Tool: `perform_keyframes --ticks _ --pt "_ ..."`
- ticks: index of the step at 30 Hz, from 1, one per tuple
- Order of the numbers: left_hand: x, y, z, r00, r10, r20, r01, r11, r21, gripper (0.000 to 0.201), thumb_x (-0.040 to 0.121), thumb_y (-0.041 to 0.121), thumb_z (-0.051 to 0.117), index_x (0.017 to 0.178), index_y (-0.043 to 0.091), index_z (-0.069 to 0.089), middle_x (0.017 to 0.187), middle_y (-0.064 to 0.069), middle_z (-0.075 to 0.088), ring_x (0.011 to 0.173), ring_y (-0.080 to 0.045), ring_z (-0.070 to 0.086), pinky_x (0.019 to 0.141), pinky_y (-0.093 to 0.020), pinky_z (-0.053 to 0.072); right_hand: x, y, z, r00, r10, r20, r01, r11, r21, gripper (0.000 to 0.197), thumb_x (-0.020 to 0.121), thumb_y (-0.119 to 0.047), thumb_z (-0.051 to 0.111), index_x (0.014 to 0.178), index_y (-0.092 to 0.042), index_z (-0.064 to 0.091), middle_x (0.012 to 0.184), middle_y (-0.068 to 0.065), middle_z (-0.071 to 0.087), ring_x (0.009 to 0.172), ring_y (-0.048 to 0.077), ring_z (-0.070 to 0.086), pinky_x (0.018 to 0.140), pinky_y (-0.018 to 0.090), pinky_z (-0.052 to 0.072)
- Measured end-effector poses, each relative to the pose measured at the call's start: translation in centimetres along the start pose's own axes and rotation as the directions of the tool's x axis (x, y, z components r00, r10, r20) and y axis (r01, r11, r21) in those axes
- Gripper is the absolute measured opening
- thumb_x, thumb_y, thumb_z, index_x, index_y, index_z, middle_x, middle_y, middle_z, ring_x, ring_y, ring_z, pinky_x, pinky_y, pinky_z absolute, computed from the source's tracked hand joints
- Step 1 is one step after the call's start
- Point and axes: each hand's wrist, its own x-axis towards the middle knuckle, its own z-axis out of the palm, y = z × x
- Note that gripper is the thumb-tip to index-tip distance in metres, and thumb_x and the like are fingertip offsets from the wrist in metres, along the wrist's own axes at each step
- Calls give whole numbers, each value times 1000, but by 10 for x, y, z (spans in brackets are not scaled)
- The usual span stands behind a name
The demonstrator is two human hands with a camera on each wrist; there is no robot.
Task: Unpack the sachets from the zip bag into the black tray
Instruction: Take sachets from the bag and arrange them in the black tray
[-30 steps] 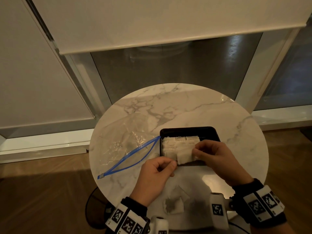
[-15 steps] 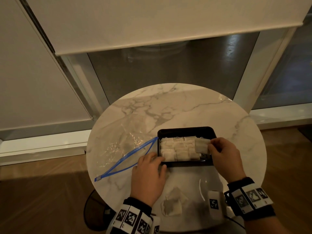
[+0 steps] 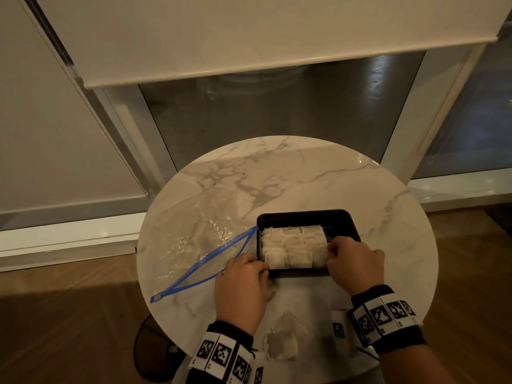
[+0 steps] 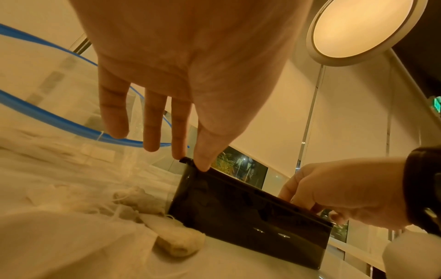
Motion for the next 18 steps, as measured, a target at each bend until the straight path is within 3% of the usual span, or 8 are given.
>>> perform_keyframes --ticks 5,8,18 --pt "0 -1 3 1000 -1 -17 1 1000 -13 21 97 40 56 112 40 71 118 19 61 110 -6 54 93 -32 49 4 -4 -1 996 70 62 -67 996 -54 17 85 -19 52 92 -30 64 73 -10 61 76 19 60 95 43 30" --pt "0 -3 5 1000 2 -23 -3 1000 -25 20 96 39 58 111 39 72 116 18 62 108 -6 54 91 -34 51 6 -8 -1 990 105 94 -99 993 -62 15 80 -14 53 81 -26 62 68 -8 60 68 18 55 93 45 29" --pt "0 -3 3 1000 -1 -23 0 999 -38 21 96 38 58 112 38 72 117 18 62 110 -7 54 93 -33 50 9 -10 0 974 156 165 -147 987 -65 19 82 -9 51 88 -26 58 74 -6 58 63 14 46 106 56 23"
